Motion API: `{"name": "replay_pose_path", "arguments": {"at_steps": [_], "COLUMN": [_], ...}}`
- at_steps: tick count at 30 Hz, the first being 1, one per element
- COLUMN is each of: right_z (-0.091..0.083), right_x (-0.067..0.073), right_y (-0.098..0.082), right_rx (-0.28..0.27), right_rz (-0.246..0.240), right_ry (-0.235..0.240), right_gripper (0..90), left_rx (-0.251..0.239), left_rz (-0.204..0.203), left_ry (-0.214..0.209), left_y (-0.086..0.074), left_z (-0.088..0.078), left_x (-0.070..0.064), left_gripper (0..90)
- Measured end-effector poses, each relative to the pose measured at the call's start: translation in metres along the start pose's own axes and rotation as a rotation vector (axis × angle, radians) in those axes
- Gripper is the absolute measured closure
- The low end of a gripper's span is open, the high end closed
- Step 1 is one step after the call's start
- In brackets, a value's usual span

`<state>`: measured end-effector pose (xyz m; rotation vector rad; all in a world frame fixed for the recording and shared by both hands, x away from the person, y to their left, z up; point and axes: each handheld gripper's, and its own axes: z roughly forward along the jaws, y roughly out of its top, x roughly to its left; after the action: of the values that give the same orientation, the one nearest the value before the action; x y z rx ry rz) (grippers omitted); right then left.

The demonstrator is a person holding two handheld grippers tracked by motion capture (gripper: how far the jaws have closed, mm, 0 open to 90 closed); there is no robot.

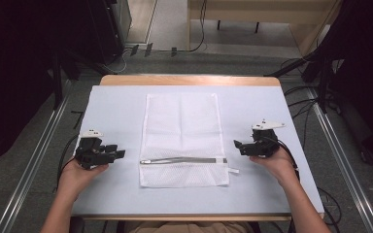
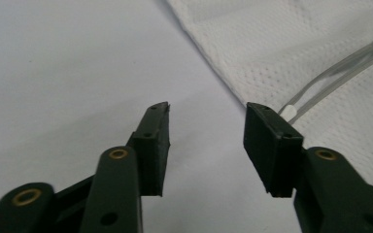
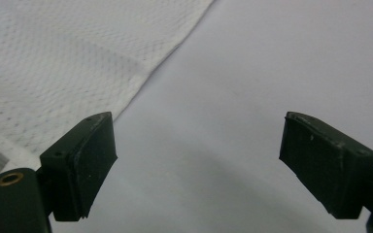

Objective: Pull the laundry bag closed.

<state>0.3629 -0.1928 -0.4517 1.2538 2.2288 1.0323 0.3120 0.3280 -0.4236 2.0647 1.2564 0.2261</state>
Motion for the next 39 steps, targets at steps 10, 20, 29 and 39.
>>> {"name": "replay_pose_path", "arguments": {"at_steps": [10, 20, 29, 39], "right_z": [0.0006, -0.0001, 0.0004, 0.0010], "right_x": [0.0016, 0.0033, 0.0042, 0.0053], "right_y": [0.0011, 0.0032, 0.0032, 0.0034], "right_rx": [0.020, 0.038, 0.063, 0.080], "right_rz": [0.001, 0.018, 0.025, 0.038], "right_ry": [0.046, 0.075, 0.088, 0.098], "right_gripper": [32.3, 38.3, 40.6, 41.5], "left_rx": [0.034, 0.026, 0.024, 0.036], "left_rz": [-0.061, -0.066, -0.073, -0.066], "left_ry": [-0.040, -0.052, -0.066, -0.061], "left_y": [0.0034, 0.0059, 0.0077, 0.0068], "left_z": [0.0027, 0.0045, 0.0017, 0.0031], "left_x": [0.0053, 0.0060, 0.0017, 0.0018], "left_gripper": [39.8, 36.2, 36.0, 36.0]}}
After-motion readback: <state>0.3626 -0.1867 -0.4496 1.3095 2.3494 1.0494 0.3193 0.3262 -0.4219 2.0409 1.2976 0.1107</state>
